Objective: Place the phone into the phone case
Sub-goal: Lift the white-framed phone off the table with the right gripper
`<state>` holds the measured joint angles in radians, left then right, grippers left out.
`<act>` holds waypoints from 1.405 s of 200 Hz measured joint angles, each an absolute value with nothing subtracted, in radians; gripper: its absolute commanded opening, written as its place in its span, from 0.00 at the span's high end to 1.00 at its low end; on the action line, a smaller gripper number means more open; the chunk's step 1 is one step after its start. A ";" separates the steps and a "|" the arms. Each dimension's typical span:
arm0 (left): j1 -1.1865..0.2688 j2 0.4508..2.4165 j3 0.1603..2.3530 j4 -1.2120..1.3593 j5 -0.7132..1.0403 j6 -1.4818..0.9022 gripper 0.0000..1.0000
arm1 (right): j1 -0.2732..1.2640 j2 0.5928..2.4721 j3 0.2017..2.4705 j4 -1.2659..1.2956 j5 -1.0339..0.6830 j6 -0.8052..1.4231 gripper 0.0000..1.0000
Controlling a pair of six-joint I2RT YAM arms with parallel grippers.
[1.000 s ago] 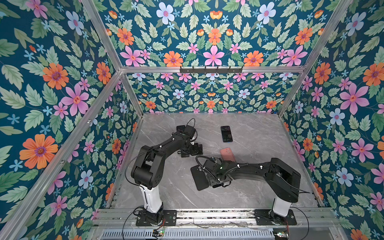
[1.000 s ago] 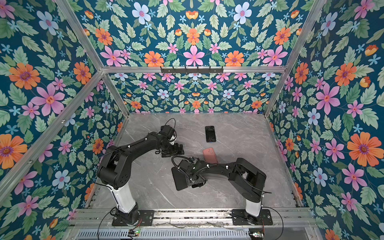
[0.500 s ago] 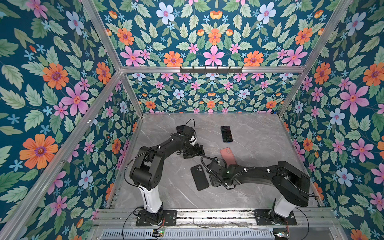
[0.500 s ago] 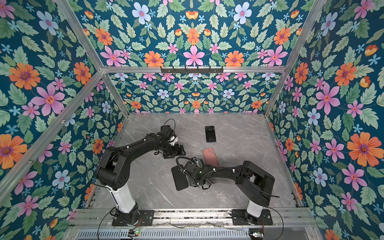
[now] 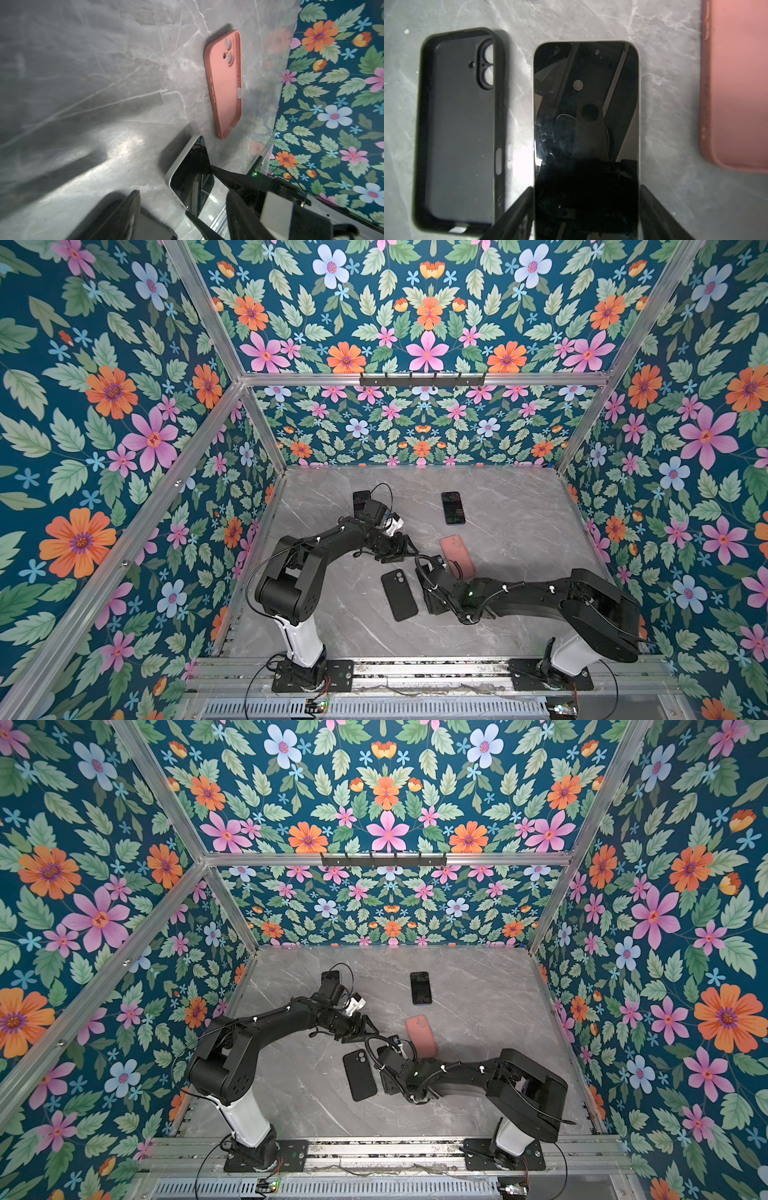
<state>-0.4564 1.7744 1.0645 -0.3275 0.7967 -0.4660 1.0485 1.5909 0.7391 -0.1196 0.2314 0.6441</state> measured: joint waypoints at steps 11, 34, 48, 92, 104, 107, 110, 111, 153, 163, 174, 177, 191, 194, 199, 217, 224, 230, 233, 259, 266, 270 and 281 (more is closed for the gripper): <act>-0.456 1.775 1.048 -0.307 0.818 -0.470 0.34 | 1.044 1.582 0.728 -0.107 0.227 0.645 0.41; -0.456 1.780 1.022 -0.266 0.854 -0.494 0.34 | 1.037 1.567 0.712 -0.091 0.216 0.645 0.41; -0.456 1.788 1.013 -0.245 0.871 -0.497 0.34 | 1.033 1.559 0.705 -0.086 0.212 0.645 0.41; -0.458 1.811 1.000 -0.188 0.907 -0.517 0.35 | 1.022 1.531 0.685 -0.072 0.205 0.643 0.42; -0.459 1.819 1.000 -0.178 0.913 -0.520 0.37 | 1.019 1.525 0.684 -0.067 0.204 0.643 0.42; -0.460 1.821 1.000 -0.176 0.914 -0.520 0.37 | 1.018 1.525 0.684 -0.065 0.204 0.643 0.42; -0.461 1.823 1.000 -0.173 0.915 -0.520 0.38 | 1.018 1.524 0.684 -0.063 0.204 0.643 0.42; -0.461 1.824 1.001 -0.172 0.916 -0.520 0.38 | 1.017 1.524 0.684 -0.063 0.204 0.643 0.42; -0.484 1.832 1.001 -0.145 0.921 -0.520 0.43 | 1.011 1.525 0.687 -0.055 0.194 0.633 0.42; -0.486 1.832 1.000 -0.140 0.926 -0.520 0.44 | 1.010 1.526 0.688 -0.055 0.192 0.632 0.42; -0.486 1.834 0.998 -0.132 0.930 -0.520 0.49 | 1.008 1.527 0.689 -0.053 0.189 0.632 0.42; -0.486 1.834 0.997 -0.130 0.932 -0.520 0.52 | 1.008 1.527 0.689 -0.053 0.189 0.632 0.42; -0.487 1.842 0.995 -0.126 0.933 -0.521 0.63 | 1.005 1.527 0.691 -0.051 0.189 0.628 0.42; -0.487 1.844 0.994 -0.125 0.933 -0.520 0.63 | 1.004 1.527 0.691 -0.050 0.189 0.627 0.42; -0.487 1.848 0.994 -0.124 0.933 -0.520 0.63 | 1.004 1.527 0.691 -0.049 0.189 0.625 0.42; -0.489 1.860 0.992 -0.118 0.933 -0.522 0.63 | 1.000 1.527 0.691 -0.049 0.186 0.625 0.42; -0.491 1.862 0.988 -0.115 0.933 -0.524 0.63 | 0.999 1.526 0.690 -0.049 0.186 0.625 0.42; -0.492 1.862 0.986 -0.112 0.933 -0.524 0.63 | 0.998 1.525 0.689 -0.048 0.186 0.625 0.42; -0.492 1.861 0.984 -0.111 0.933 -0.524 0.63 | 0.997 1.525 0.688 -0.048 0.186 0.625 0.42; -0.498 1.858 0.978 -0.094 0.939 -0.540 0.63 | 0.993 1.525 0.689 -0.048 0.186 0.623 0.42; -0.498 1.857 0.976 -0.089 0.941 -0.542 0.65 | 0.992 1.525 0.689 -0.047 0.186 0.620 0.42; -0.499 1.856 0.975 -0.086 0.941 -0.543 0.66 | 0.992 1.525 0.689 -0.047 0.186 0.620 0.42; -0.500 1.855 0.974 -0.081 0.943 -0.543 0.68 | 0.992 1.525 0.690 -0.047 0.186 0.617 0.42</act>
